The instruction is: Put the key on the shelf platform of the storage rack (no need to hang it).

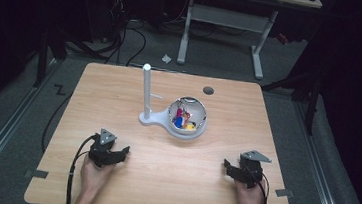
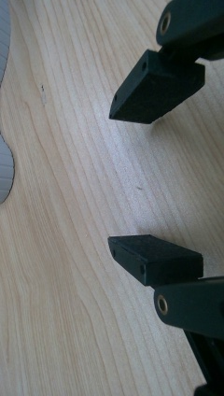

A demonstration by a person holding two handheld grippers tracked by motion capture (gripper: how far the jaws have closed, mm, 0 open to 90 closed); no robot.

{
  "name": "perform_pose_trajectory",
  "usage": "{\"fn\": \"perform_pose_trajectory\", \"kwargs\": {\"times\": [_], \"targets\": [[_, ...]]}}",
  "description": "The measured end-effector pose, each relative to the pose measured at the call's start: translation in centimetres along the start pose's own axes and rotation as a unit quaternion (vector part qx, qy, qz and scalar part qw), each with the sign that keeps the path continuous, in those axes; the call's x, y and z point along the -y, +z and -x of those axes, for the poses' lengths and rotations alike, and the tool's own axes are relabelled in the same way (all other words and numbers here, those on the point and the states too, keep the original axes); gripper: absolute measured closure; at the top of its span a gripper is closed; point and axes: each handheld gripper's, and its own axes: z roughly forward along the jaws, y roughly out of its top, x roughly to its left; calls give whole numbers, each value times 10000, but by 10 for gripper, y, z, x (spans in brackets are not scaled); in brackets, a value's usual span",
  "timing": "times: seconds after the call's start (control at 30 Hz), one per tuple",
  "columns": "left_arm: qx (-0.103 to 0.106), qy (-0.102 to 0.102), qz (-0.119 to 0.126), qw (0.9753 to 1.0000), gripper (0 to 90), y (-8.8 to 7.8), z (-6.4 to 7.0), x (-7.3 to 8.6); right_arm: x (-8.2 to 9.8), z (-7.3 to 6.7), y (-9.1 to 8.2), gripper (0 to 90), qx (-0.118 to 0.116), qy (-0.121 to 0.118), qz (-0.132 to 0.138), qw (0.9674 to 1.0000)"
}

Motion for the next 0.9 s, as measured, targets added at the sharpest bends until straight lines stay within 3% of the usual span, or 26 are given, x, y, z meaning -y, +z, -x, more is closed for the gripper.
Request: {"fn": "perform_pose_trajectory", "kwargs": {"times": [0.3, 0.9], "targets": [[-87, 140, 68, 9998, 313, 2, 0, 4, 0, 0, 0, 315, -4, -15, 0, 10000], [-69, 171, 59, 9998, 289, 2, -1, 4, 0, 0, 0, 315, -5, -18, 3, 10000]]}}
